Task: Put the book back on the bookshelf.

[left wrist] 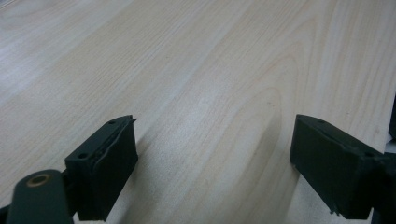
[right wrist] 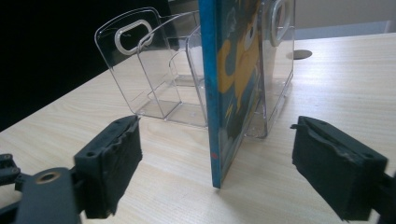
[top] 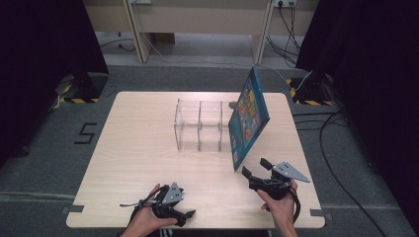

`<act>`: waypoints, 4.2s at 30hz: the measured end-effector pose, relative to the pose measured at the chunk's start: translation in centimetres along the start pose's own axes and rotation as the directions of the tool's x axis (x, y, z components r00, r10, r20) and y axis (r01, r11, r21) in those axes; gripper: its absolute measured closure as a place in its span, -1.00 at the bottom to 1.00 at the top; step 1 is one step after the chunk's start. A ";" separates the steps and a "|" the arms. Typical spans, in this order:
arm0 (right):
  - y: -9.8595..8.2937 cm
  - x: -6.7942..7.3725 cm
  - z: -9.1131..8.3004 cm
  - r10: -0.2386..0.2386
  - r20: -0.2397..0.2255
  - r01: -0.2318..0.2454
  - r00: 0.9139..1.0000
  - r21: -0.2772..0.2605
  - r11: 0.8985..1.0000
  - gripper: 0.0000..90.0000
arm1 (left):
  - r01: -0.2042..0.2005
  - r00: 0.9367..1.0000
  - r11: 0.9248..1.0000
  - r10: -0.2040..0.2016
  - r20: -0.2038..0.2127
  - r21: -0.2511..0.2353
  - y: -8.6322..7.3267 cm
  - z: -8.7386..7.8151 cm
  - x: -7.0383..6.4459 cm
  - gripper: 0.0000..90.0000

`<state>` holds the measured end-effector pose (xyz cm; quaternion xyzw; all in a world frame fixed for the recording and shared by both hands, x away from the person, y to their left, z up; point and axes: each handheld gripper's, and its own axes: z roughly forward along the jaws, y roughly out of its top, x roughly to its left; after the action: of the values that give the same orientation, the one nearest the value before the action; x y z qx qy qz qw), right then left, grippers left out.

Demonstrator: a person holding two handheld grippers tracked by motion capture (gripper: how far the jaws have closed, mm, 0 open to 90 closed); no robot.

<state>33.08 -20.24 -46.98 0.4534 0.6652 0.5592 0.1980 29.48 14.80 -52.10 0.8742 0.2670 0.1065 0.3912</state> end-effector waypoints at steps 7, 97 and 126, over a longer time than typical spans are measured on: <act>-0.3 0.1 -0.5 -0.020 -0.025 0.020 0.999 0.009 1.000 -0.66 | -0.018 1.000 1.000 0.018 0.018 0.007 -0.1 0.0 -0.1 -0.81; -4.2 1.1 -6.7 -0.149 -0.038 0.153 0.988 0.253 0.955 -0.65 | -0.020 1.000 1.000 0.020 0.019 0.000 -0.2 0.0 -0.2 -0.84; -5.9 0.9 -6.9 -0.177 -0.048 0.180 0.983 0.441 0.879 -0.65 | -0.020 1.000 1.000 0.020 0.022 0.000 -0.2 0.0 -0.2 -0.84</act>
<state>25.03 -23.20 -50.12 0.4218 0.8146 0.3736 0.1379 29.28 14.81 -52.27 0.8779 0.2542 0.1008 0.3930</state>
